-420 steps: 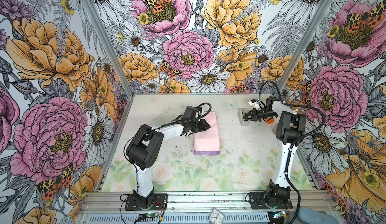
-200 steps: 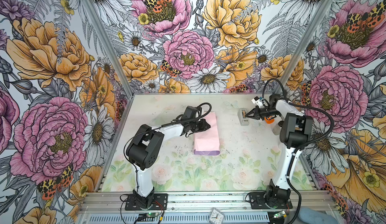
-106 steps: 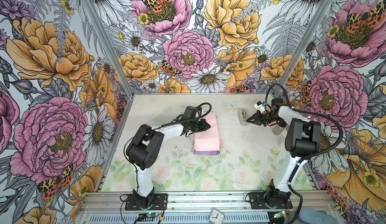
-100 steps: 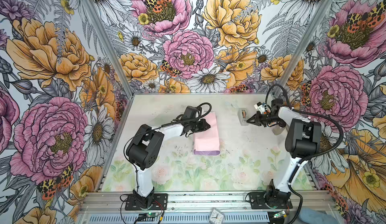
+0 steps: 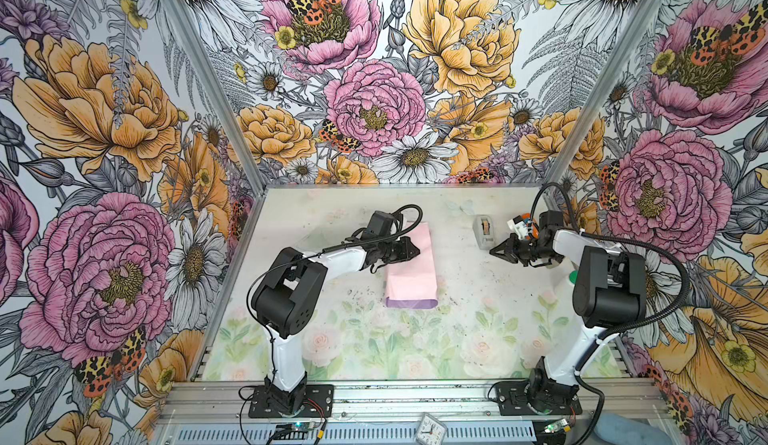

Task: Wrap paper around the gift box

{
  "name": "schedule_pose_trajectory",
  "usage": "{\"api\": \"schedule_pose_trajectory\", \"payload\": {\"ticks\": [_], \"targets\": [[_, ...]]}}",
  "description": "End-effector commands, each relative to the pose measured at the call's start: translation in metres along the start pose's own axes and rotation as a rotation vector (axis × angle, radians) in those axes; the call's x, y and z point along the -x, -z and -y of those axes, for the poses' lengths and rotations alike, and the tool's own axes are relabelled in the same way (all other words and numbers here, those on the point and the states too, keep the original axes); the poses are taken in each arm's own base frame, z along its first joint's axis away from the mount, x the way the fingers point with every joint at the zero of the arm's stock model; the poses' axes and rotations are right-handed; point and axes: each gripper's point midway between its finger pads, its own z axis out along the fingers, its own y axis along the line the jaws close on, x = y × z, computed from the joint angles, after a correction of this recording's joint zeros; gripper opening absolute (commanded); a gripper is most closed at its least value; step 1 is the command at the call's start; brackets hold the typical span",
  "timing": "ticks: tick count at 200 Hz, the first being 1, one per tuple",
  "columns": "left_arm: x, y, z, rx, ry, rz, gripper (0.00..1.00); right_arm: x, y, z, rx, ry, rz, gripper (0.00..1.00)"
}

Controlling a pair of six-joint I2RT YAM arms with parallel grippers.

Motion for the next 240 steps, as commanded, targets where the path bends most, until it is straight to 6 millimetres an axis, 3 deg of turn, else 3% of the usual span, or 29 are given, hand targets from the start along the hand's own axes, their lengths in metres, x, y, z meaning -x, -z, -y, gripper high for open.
{"api": "schedule_pose_trajectory", "payload": {"ticks": [1,60,175,240], "targets": [[-0.033,-0.009,-0.020,0.079,0.038,-0.094,0.16,0.001,0.004,-0.005,0.007,0.008,0.039,0.00],[-0.034,-0.009,-0.018,0.079,0.034,-0.092,0.16,-0.008,-0.002,0.004,0.003,-0.009,0.032,0.00],[-0.036,-0.009,-0.020,0.083,0.033,-0.093,0.16,-0.004,-0.019,0.044,-0.111,-0.093,0.027,0.00],[-0.036,-0.008,-0.020,0.087,0.033,-0.090,0.16,0.004,-0.017,0.060,-0.201,-0.151,0.069,0.00]]}}
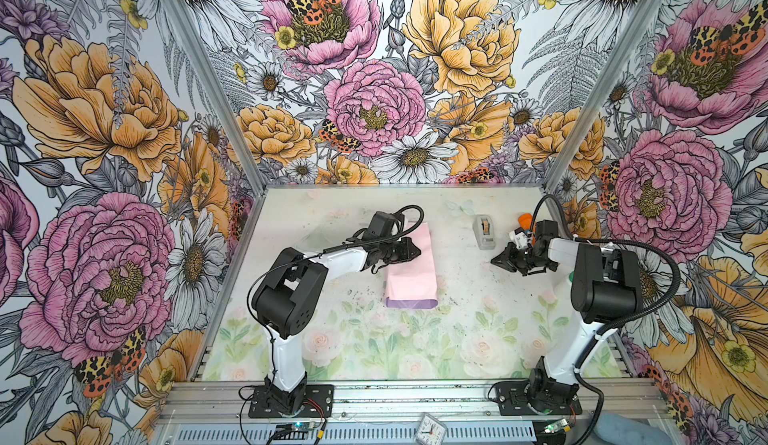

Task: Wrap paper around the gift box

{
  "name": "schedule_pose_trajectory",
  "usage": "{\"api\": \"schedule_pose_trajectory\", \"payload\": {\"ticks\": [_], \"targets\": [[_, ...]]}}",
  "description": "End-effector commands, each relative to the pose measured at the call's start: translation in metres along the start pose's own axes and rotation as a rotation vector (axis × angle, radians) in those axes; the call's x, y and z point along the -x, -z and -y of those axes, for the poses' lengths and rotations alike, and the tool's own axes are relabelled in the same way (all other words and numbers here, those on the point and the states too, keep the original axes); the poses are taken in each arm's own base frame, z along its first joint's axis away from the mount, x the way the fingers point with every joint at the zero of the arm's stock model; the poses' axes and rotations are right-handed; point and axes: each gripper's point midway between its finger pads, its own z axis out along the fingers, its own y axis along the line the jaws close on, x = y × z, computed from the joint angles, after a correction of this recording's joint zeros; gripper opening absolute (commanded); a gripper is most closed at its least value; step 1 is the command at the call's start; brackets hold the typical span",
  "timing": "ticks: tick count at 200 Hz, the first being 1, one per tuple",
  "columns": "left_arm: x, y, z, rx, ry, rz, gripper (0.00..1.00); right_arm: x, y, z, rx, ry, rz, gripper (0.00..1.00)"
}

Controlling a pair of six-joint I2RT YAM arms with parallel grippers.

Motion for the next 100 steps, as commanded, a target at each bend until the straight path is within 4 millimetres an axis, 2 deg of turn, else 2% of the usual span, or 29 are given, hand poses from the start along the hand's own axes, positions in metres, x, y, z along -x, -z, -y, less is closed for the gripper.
{"api": "schedule_pose_trajectory", "payload": {"ticks": [1,100], "targets": [[-0.035,-0.006,-0.022,0.087,0.040,-0.091,0.16,0.010,0.000,0.009,-0.055,-0.026,0.035,0.00],[-0.034,-0.005,-0.021,0.086,0.036,-0.087,0.16,0.009,0.000,0.023,-0.121,-0.101,0.050,0.00]]}}
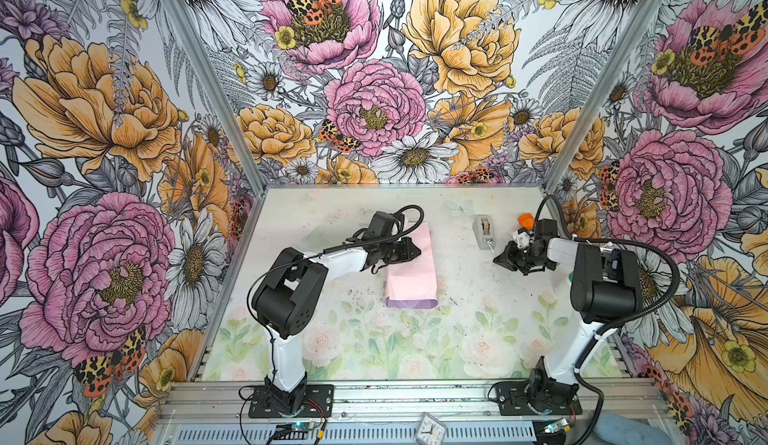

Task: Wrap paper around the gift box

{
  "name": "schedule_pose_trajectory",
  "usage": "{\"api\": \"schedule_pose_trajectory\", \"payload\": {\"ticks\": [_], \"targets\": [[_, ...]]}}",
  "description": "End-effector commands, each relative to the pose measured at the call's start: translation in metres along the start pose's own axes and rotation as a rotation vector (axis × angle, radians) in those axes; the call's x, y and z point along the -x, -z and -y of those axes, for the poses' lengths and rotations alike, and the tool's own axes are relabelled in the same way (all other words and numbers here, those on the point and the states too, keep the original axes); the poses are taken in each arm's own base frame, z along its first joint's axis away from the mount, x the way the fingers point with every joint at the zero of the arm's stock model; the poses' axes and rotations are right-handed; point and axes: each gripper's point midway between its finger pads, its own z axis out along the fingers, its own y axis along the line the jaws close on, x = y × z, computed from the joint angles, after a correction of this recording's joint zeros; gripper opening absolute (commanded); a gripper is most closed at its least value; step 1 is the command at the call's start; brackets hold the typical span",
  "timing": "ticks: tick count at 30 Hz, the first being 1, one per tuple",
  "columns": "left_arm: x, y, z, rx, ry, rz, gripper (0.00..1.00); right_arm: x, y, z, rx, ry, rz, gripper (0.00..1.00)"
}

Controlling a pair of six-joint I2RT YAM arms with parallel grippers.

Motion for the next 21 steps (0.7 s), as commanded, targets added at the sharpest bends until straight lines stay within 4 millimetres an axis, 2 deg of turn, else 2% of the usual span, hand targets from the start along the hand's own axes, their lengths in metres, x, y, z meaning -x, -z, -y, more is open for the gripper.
{"api": "schedule_pose_trajectory", "payload": {"ticks": [1,21], "targets": [[-0.035,-0.005,-0.022,0.087,0.037,-0.088,0.16,0.000,-0.001,0.012,-0.054,-0.043,0.005,0.00],[-0.033,-0.006,-0.019,0.082,0.033,-0.088,0.16,-0.002,0.009,0.031,-0.193,-0.100,0.022,0.00]]}}
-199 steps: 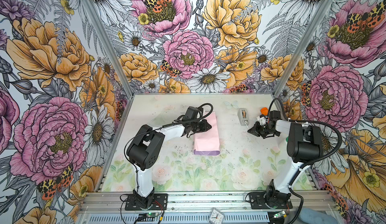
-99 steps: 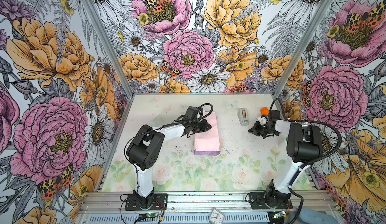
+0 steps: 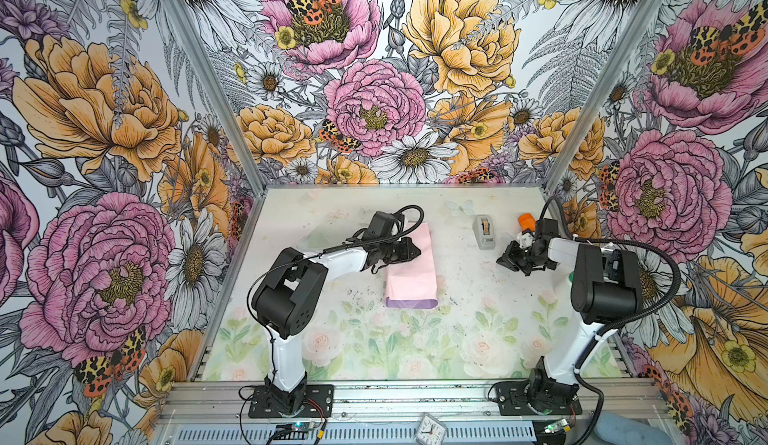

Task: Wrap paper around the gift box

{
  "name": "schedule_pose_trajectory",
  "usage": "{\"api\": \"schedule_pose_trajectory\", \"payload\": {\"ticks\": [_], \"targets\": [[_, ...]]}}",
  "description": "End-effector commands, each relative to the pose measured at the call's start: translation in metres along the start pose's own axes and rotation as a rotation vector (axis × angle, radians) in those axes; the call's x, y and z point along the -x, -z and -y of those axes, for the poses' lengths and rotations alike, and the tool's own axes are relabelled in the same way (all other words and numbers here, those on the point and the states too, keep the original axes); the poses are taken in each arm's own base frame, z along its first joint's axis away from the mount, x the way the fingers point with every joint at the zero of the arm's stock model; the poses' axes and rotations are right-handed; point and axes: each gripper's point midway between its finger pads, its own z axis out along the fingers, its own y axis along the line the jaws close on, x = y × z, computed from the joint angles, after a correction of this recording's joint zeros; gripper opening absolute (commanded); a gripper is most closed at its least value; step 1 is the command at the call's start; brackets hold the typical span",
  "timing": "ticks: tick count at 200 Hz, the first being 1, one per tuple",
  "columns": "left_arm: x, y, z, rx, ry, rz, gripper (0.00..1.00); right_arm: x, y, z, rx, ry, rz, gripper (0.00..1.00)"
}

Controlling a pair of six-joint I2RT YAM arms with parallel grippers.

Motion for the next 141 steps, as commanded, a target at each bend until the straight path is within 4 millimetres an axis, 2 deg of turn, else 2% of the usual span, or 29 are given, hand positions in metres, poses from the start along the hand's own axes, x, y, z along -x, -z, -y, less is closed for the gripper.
{"api": "schedule_pose_trajectory", "payload": {"ticks": [1,23,37,53,68,86,103,122,141], "targets": [[-0.033,-0.006,-0.019,0.079,0.032,-0.088,0.16,-0.004,0.005,0.017,-0.104,-0.025,-0.002,0.00],[-0.033,-0.006,-0.019,0.079,0.033,-0.090,0.16,-0.001,0.015,-0.001,-0.043,0.023,0.011,0.00],[-0.034,-0.006,-0.019,0.080,0.033,-0.091,0.16,0.001,0.031,-0.022,0.018,0.076,0.040,0.00],[-0.035,-0.006,-0.020,0.081,0.033,-0.093,0.16,0.002,0.055,-0.054,0.106,0.153,0.081,0.00],[-0.034,-0.006,-0.019,0.077,0.029,-0.090,0.16,-0.003,0.078,-0.094,0.213,0.265,0.108,0.00],[-0.035,-0.007,-0.019,0.075,0.030,-0.093,0.16,-0.019,0.097,-0.138,0.323,0.403,0.110,0.00],[-0.033,-0.006,-0.016,0.072,0.027,-0.088,0.16,-0.044,0.109,-0.181,0.442,0.540,0.074,0.00],[-0.034,-0.006,-0.015,0.067,0.024,-0.089,0.16,-0.075,0.110,-0.218,0.535,0.681,0.008,0.00],[-0.033,-0.006,-0.014,0.065,0.021,-0.085,0.16,-0.102,0.102,-0.240,0.587,0.771,-0.075,0.00]]}}
